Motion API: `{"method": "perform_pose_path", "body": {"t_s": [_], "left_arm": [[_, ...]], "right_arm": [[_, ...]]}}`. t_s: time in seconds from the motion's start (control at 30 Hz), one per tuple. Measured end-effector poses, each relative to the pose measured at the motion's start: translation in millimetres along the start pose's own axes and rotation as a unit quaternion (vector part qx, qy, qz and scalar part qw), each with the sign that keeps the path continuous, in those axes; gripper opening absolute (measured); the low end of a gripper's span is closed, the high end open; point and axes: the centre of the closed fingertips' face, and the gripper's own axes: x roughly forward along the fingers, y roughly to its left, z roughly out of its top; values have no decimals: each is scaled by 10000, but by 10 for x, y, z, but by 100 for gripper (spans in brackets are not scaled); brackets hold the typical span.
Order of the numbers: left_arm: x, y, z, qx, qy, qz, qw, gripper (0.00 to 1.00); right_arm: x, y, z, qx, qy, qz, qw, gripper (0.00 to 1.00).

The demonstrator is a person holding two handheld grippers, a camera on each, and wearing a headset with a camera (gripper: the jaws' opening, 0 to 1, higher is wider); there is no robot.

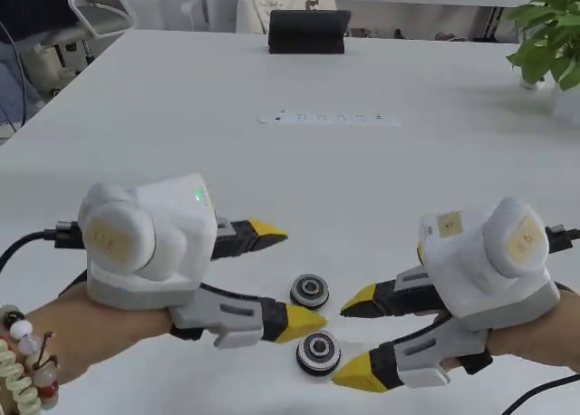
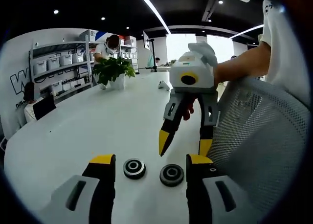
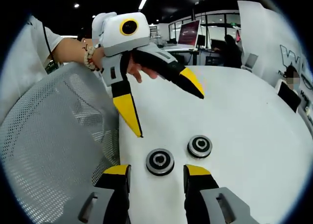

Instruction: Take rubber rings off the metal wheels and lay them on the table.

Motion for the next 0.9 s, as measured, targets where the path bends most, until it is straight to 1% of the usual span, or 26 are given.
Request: {"method": "perform_pose_path", "body": {"t_s": [0.03,0.07,0.1,0.17,0.23,0.3,0.37,0.47,0.53,0.57,0.63,0.73,0.83,0.9], "left_arm": [[14,-15,-12,-13,2,-45,10000,54],[36,-35,-30,-48,8,-90,9999,52],[54,-50,-50,-64,20,-125,9999,49],[98,-119,-117,-104,110,-276,9995,41],[136,-186,-174,-77,204,-391,9990,39],[167,-219,-200,-71,228,-412,9989,39],[198,-236,-211,-143,210,-431,9987,38],[218,-251,-230,-225,230,-456,9984,31],[231,-260,-253,-227,233,-446,9985,27],[238,-264,-266,-223,245,-442,9985,26],[250,-300,-311,-176,340,-504,9980,23],[263,-327,-362,-89,425,-526,9977,21],[278,-342,-369,3,441,-539,9976,18],[289,-349,-376,7,457,-555,9974,16]], "right_arm": [[-1,-3,-12,39,-4,3,10000,41],[-11,-5,-23,168,-41,6,9998,41],[-21,-7,-29,205,-63,2,9998,40],[-28,-26,-41,237,-89,-40,9997,37],[-7,-51,-60,322,-95,-65,9994,36],[16,-41,-81,307,-65,-48,9995,35],[36,-5,-97,259,-43,8,9997,29],[81,41,-102,202,-38,94,9997,27],[115,47,-114,191,6,116,9997,25],[132,39,-114,190,5,95,9998,25],[151,21,-105,184,-6,45,9998,26],[152,-18,-88,150,-28,-58,9999,26],[157,-12,-76,147,-65,-54,9999,25],[164,-12,-74,172,-72,-47,9998,25]]}}
